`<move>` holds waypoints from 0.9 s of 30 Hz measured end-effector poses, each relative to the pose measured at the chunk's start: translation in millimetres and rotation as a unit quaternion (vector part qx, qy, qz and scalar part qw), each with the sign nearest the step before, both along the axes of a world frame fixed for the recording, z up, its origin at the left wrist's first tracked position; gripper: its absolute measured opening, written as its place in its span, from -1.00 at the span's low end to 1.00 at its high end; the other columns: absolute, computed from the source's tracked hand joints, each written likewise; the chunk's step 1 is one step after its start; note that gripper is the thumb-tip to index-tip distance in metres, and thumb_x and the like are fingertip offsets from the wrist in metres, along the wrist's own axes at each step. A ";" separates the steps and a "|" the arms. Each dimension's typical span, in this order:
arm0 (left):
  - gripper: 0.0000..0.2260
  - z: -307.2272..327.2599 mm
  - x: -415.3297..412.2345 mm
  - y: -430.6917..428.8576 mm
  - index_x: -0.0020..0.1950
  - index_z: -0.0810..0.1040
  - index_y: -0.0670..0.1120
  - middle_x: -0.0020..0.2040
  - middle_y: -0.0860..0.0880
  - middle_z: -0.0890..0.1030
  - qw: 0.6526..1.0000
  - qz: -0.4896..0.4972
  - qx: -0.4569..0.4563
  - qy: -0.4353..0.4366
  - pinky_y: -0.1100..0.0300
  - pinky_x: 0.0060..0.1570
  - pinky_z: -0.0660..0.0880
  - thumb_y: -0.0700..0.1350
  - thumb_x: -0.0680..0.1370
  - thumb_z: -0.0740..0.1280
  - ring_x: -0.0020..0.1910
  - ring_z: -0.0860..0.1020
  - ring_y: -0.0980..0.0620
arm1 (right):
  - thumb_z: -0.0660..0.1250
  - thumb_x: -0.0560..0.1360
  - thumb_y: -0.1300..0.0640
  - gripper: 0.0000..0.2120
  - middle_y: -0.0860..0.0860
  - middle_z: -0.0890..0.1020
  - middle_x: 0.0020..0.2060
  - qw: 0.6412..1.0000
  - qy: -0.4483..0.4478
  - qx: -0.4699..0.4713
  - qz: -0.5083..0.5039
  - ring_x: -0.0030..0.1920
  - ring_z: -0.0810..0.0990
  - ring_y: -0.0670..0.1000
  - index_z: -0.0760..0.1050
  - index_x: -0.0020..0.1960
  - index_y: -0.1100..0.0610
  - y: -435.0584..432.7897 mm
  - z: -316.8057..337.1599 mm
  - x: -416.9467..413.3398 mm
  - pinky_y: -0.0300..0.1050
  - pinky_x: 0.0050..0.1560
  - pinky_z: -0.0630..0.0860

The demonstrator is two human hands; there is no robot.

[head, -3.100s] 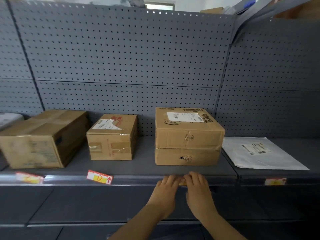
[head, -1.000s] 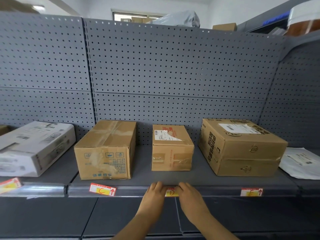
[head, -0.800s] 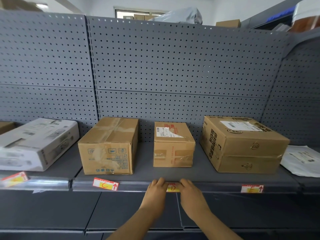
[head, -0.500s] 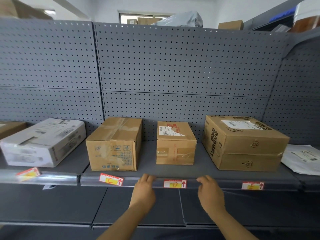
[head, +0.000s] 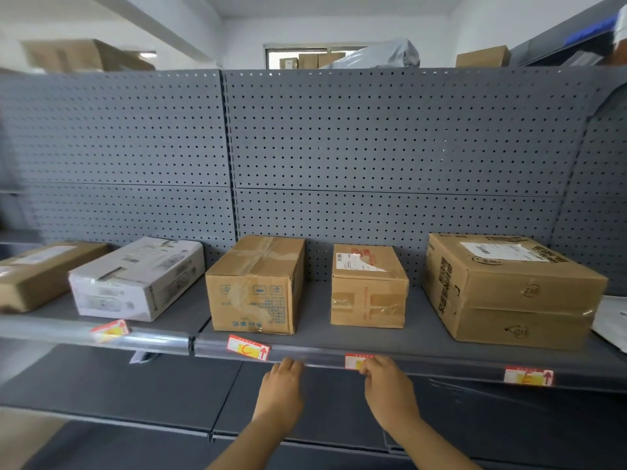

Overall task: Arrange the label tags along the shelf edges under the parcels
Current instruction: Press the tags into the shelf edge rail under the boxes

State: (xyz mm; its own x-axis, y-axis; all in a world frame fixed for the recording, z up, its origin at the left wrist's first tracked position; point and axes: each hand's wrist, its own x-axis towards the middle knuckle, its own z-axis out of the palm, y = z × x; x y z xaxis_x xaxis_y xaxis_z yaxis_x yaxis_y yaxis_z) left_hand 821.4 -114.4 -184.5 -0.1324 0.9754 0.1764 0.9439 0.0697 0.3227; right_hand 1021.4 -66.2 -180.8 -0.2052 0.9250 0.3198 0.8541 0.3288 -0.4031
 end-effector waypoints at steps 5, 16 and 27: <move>-0.59 10.5 -57.9 -14.4 0.37 0.41 -0.06 0.36 -0.02 0.37 0.999 0.044 0.010 -0.014 0.13 0.24 0.44 -0.32 0.54 0.22 0.31 0.40 -0.04 | 0.25 0.53 0.27 -0.74 -0.06 0.59 0.12 0.995 0.011 0.017 0.099 0.16 0.54 -0.03 0.58 0.13 0.04 -6.6 -0.9 -75.6 -0.19 0.16 0.48; -0.46 18.0 -174.8 2.1 0.40 0.38 -0.05 0.37 0.00 0.36 0.999 -0.034 0.018 0.034 0.07 0.26 0.42 -0.38 0.44 0.25 0.33 0.38 -0.07 | 0.20 0.56 0.27 -0.77 -0.06 0.55 0.08 0.996 -0.005 0.020 0.085 0.16 0.51 -0.03 0.54 0.11 0.04 -0.9 6.9 -184.8 -0.14 0.08 0.49; -0.66 24.6 -194.2 41.2 0.27 0.46 -0.10 0.25 -0.11 0.51 0.991 -0.094 -0.010 0.091 0.03 0.09 0.50 -0.34 0.53 0.19 0.13 0.53 -0.14 | 0.25 0.57 0.20 -0.77 -0.08 0.56 0.11 0.998 -0.066 0.017 0.001 0.14 0.52 -0.05 0.55 0.17 0.01 -3.6 14.6 -212.2 -0.15 0.12 0.52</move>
State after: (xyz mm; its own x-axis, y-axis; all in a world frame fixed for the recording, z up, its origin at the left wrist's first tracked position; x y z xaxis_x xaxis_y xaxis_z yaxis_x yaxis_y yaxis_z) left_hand 627.2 -73.2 -159.9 0.0845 0.9834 0.1604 0.9834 -0.1083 0.1458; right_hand 809.2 -69.8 -166.2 -0.2499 0.9134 0.3213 0.8983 0.3426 -0.2751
